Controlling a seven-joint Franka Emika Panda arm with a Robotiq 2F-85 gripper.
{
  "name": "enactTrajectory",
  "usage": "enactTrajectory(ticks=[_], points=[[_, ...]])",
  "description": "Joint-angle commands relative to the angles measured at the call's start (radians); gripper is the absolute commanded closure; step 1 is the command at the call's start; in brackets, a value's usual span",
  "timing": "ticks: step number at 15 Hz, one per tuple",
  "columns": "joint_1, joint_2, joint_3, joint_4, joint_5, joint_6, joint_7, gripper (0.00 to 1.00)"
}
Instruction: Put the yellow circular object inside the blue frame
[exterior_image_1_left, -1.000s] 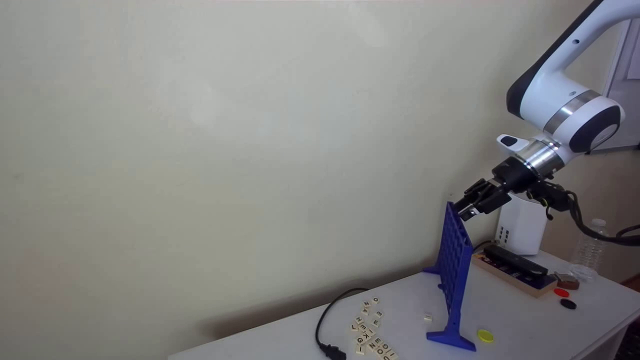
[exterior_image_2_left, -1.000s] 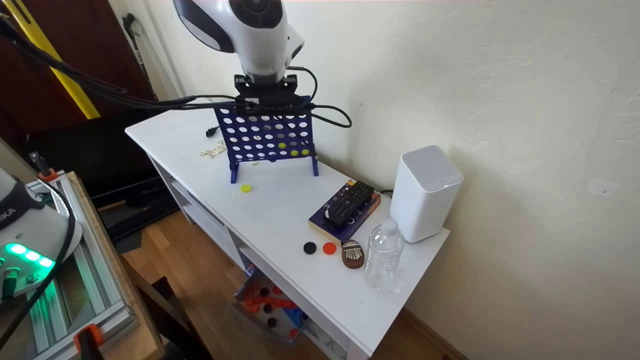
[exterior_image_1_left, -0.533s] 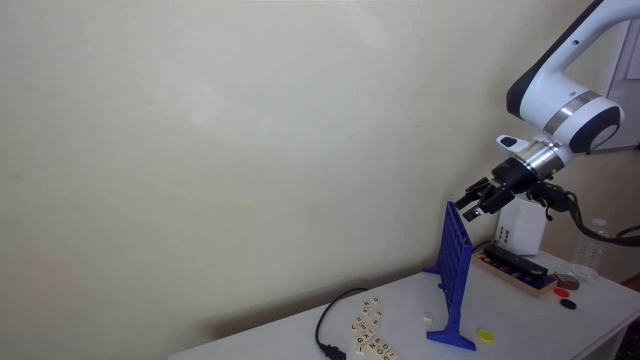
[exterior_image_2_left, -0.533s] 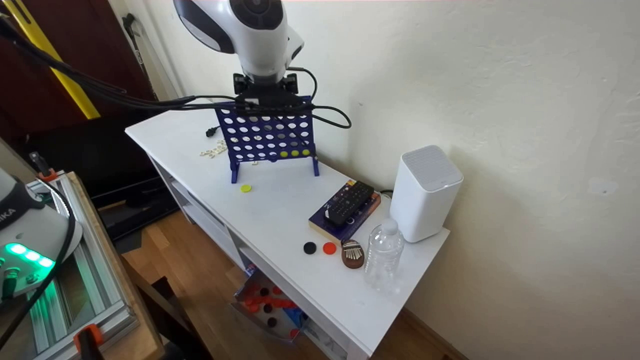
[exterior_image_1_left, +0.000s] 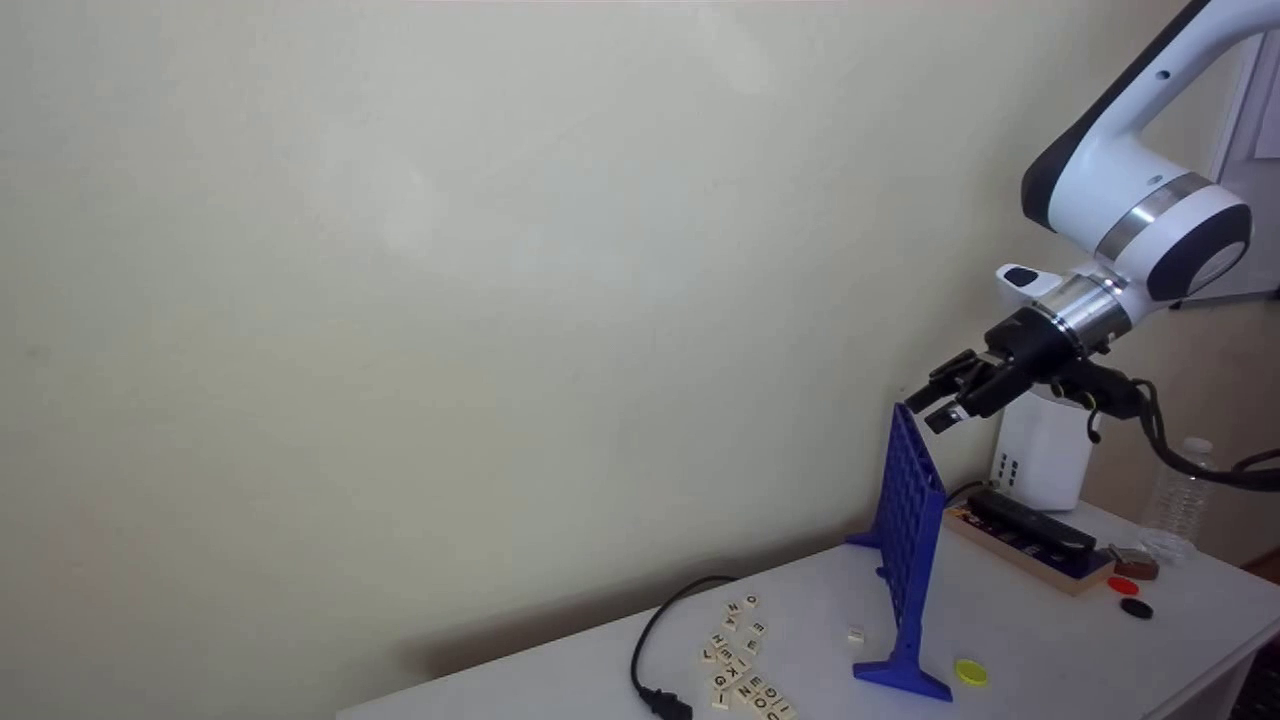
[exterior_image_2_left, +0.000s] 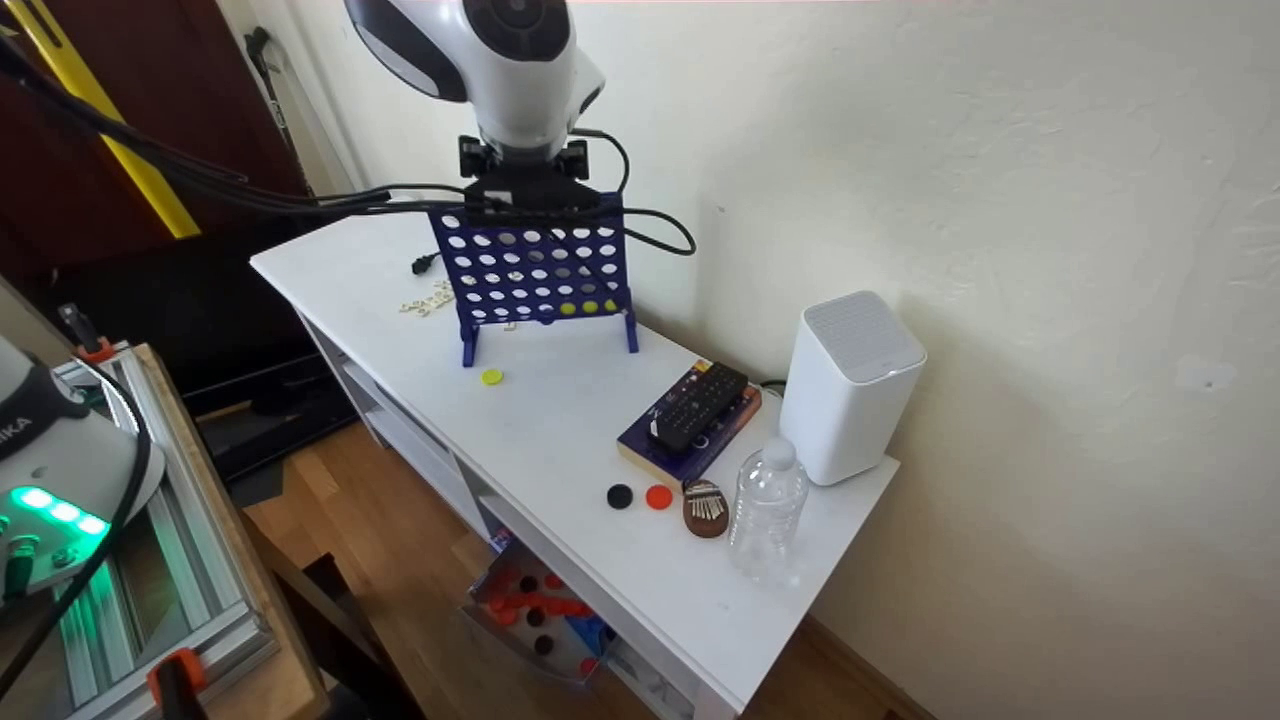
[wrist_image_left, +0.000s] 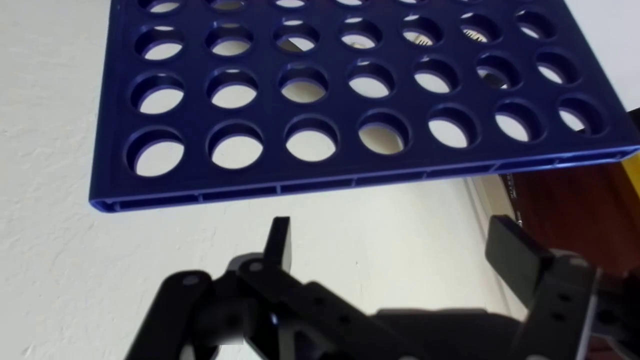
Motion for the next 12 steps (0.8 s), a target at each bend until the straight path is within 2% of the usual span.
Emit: enactTrajectory(ticks=[1, 4, 7, 12], points=[[-0.001, -0.085, -0.022, -0.052, -0.02, -0.014, 0.034, 0.0], [0.008, -0.14, -0.033, -0.087, -0.035, 0.027, 0.111, 0.0], [0.019, -0.189, -0.032, -0.125, -0.075, 0.104, 0.262, 0.0], [0.02, -0.253, -0.03, -0.2, -0.347, 0.227, 0.547, 0.0]])
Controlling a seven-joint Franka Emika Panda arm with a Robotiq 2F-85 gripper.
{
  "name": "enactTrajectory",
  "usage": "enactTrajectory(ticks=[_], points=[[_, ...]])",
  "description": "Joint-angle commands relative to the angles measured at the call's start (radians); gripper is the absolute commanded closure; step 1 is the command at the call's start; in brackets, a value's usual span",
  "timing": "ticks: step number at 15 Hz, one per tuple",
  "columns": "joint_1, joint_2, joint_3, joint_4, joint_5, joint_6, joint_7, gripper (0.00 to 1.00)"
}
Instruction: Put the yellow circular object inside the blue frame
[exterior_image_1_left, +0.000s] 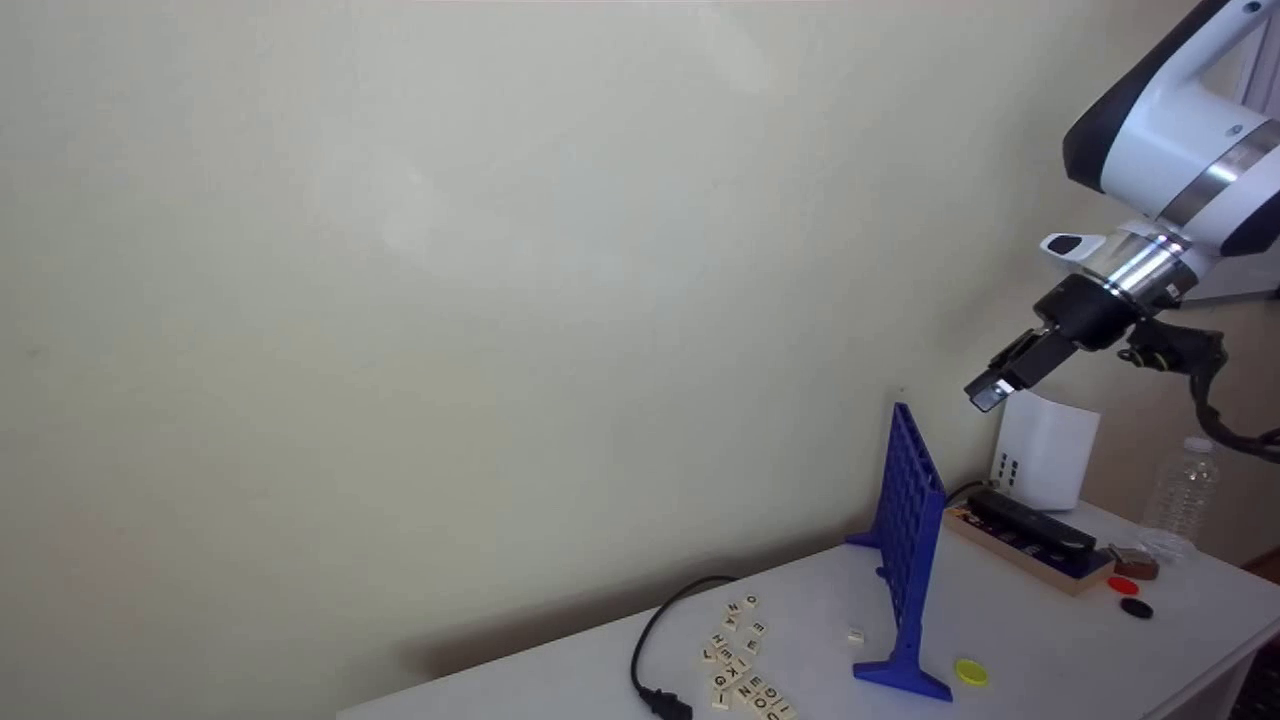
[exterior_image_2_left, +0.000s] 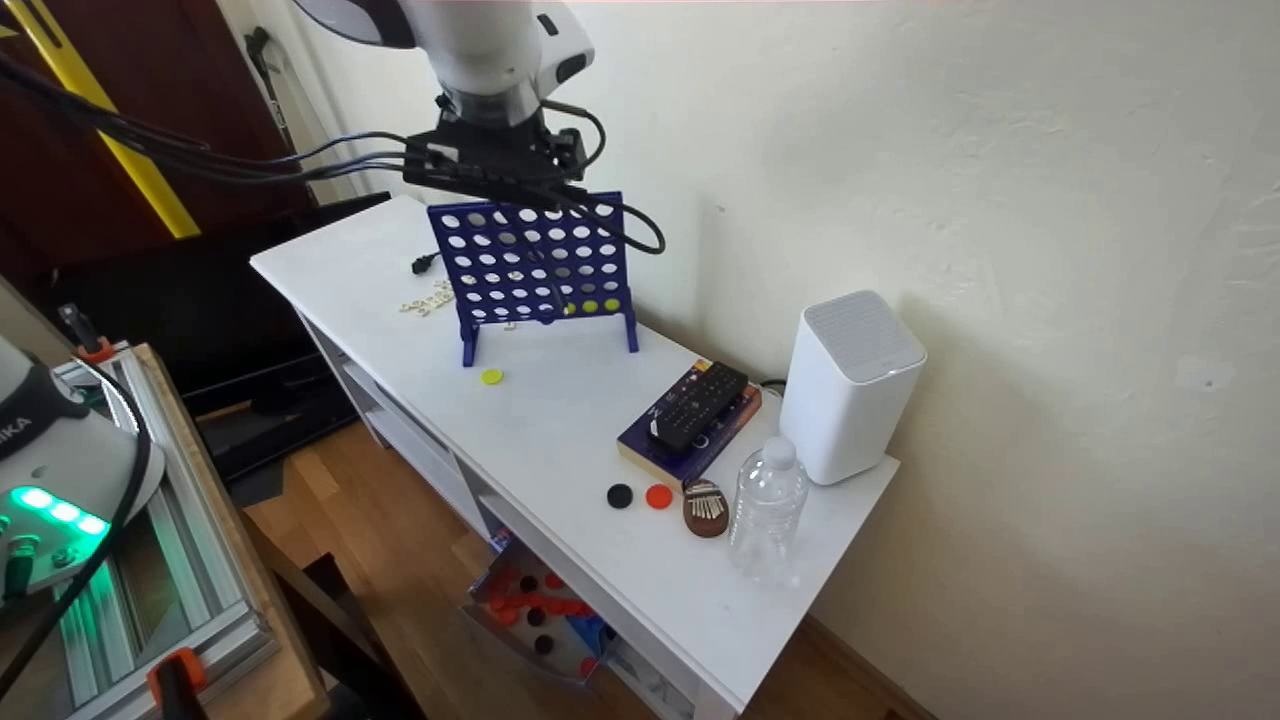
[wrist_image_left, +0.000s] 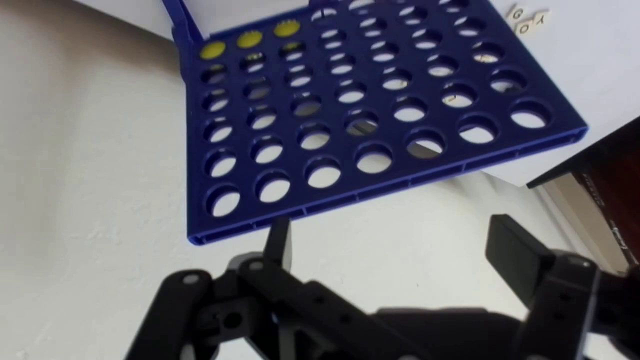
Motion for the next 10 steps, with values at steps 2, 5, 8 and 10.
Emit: enactTrajectory(ticks=[2, 5, 8, 10], points=[[-0.002, -0.098, -0.009, -0.103, -0.277, 0.075, 0.253, 0.0], [-0.016, -0.131, -0.027, -0.132, -0.437, 0.043, 0.342, 0.0], [-0.019, -0.162, -0.042, -0.173, -0.524, 0.094, 0.364, 0.0], [-0.003, -0.11, -0.054, -0.129, -0.488, 0.079, 0.34, 0.0]])
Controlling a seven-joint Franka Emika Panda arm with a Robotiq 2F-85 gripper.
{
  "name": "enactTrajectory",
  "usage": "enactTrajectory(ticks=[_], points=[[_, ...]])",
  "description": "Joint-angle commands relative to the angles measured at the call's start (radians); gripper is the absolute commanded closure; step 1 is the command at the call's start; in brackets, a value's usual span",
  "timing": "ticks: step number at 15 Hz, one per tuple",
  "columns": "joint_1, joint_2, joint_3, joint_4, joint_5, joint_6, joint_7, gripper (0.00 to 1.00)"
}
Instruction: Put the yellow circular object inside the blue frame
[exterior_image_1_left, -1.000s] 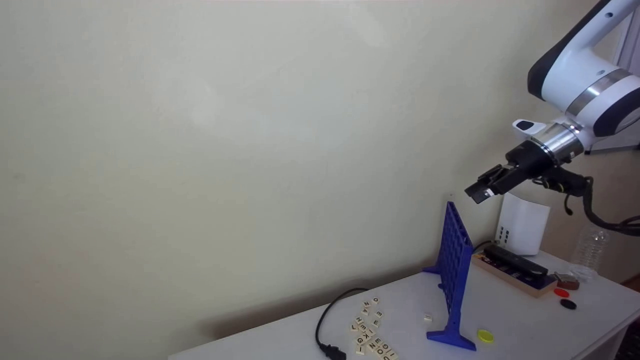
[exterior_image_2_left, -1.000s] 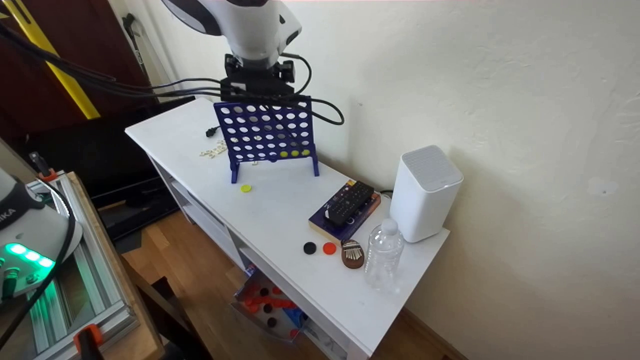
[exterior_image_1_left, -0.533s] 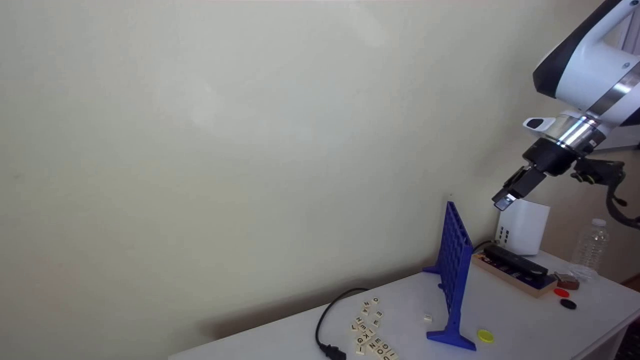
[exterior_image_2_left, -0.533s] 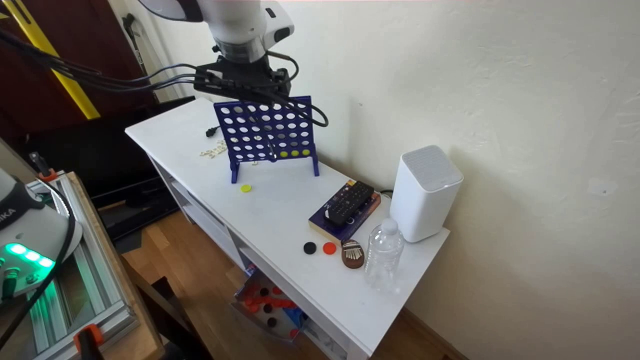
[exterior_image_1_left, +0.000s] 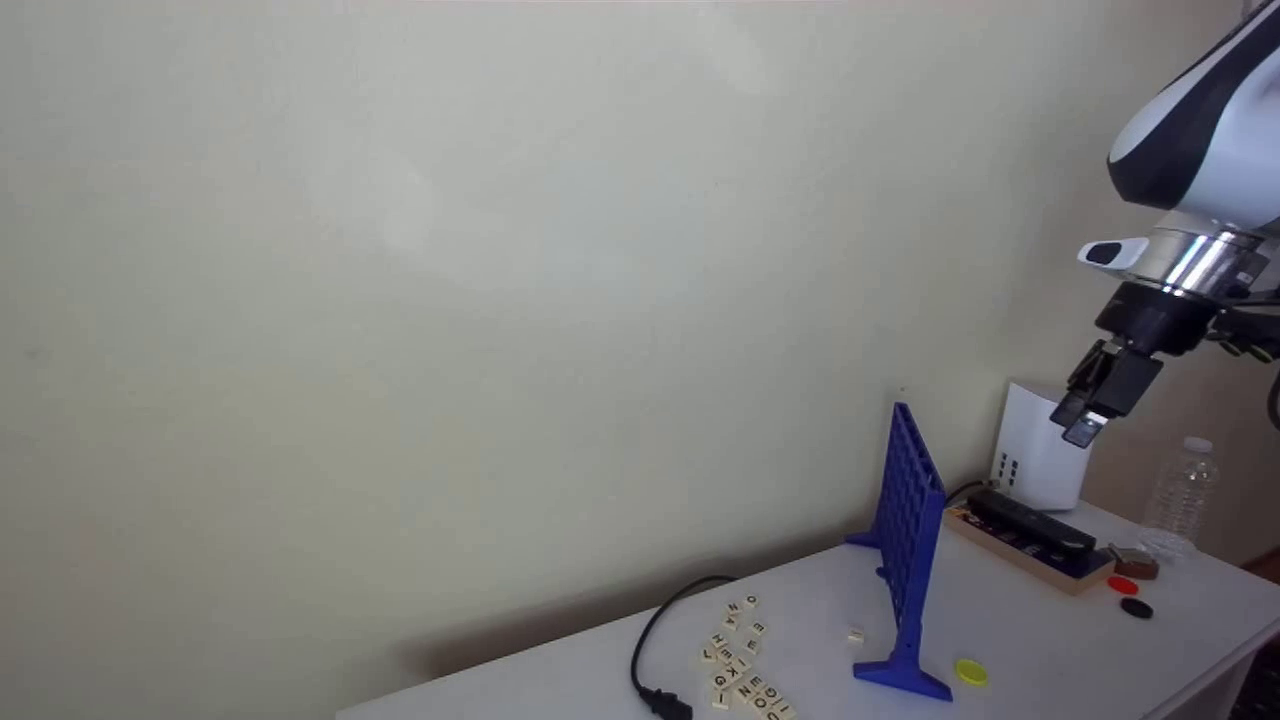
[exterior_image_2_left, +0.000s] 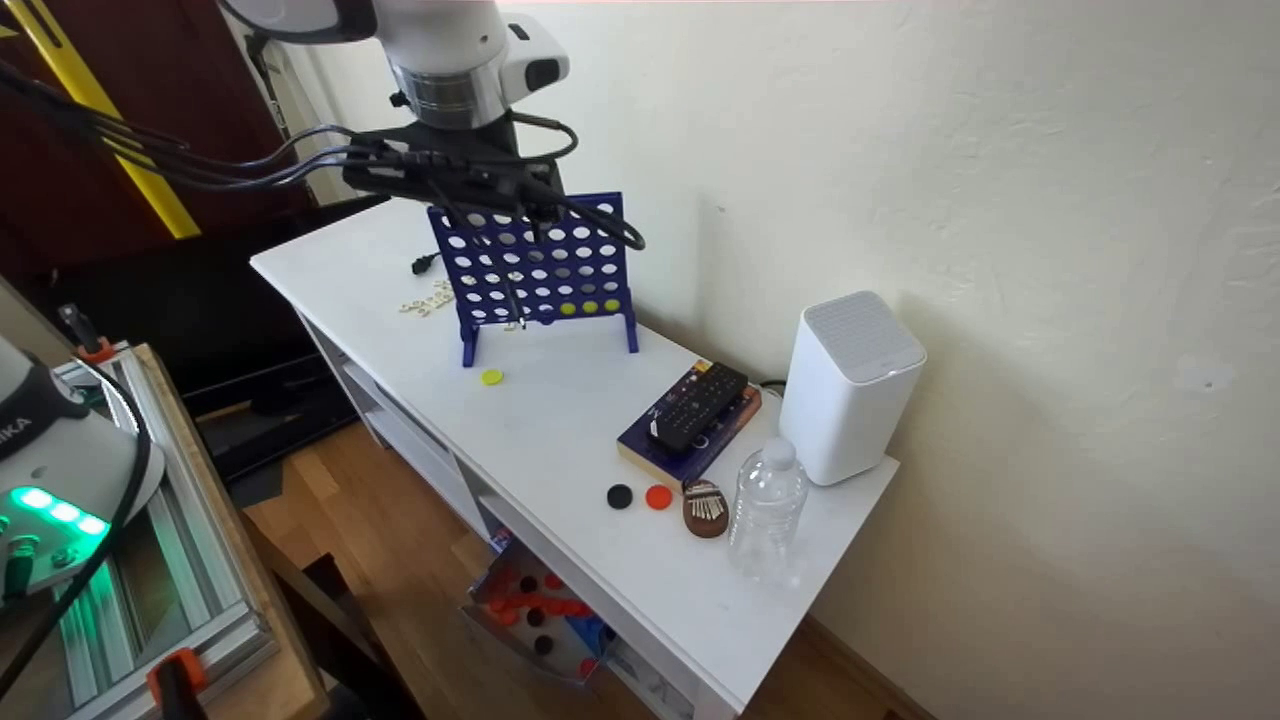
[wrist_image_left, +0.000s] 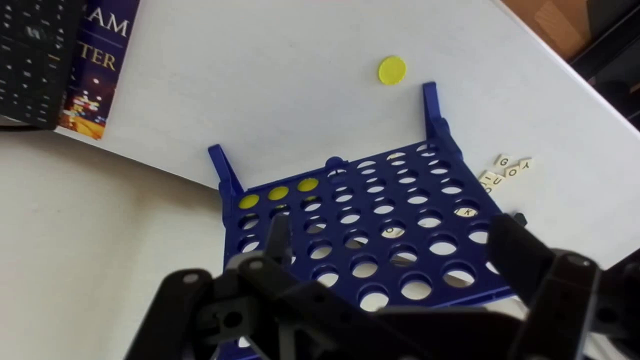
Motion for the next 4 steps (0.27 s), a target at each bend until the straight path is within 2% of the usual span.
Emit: enactTrajectory(ticks=[1, 4], points=[[0.014, -0.005, -0.018, -0.004, -0.008, -0.001, 0.006, 0.0], [0.016, -0.001, -0.018, -0.002, -0.007, 0.0, 0.005, 0.0]])
